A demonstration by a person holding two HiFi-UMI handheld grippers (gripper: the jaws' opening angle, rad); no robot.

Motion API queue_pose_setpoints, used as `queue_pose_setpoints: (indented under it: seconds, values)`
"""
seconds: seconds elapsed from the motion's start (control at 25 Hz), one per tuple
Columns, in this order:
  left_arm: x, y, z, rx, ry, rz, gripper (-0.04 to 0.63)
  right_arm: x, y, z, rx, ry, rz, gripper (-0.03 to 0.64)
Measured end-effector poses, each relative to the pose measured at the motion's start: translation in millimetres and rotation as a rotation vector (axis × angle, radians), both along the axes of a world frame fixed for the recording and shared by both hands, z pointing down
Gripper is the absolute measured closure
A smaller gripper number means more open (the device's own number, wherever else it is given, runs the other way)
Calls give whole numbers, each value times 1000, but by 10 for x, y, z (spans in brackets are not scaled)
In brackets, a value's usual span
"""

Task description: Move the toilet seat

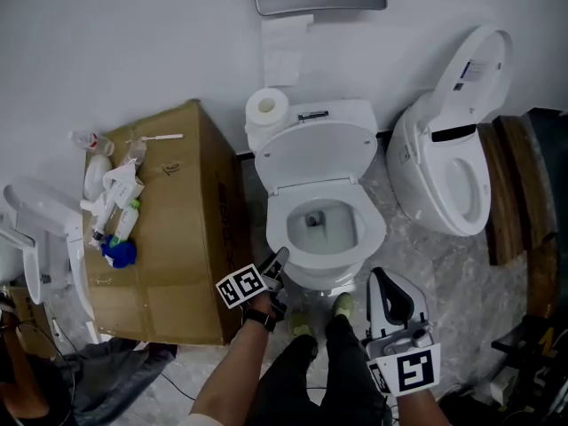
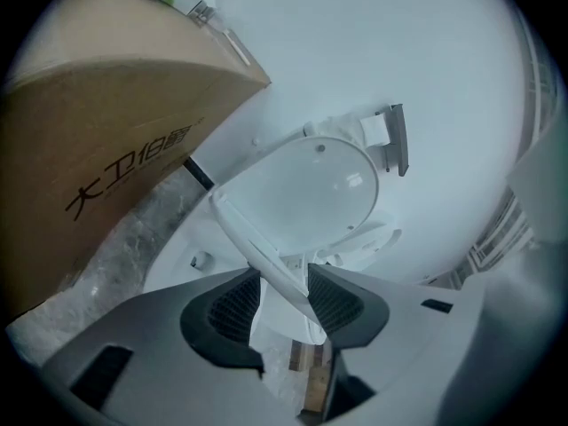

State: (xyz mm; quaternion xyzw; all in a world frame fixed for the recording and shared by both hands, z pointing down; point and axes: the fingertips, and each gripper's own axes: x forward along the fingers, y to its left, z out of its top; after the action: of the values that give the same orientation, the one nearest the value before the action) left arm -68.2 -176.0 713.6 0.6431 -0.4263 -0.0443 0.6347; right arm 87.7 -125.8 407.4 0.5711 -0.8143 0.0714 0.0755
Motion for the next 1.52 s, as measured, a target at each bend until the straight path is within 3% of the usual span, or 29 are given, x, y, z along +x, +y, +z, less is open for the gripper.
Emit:
queue_pose_setpoints:
  seconds: [0.4,0.72,1.0,1.16,1.52]
  values:
    - [-47,-422,-358,-2,82,-106,415,4,-107,-238,28,16,22,604]
    - [-62,-845,-665,92,150,-162,391,21,-383,-289,45,15,-6,604]
    - [-72,-1229,-870,161,214,-196,374,-48,-798,-203,29,22,-91,604]
    - [-14,-1530,-1036,249,155,-151,376,-5,-1075,-141,13,19,-134,604]
    - [-25,-1900,-1053,363,13,-162,379,88,-1539,34,-21,8,-197,604]
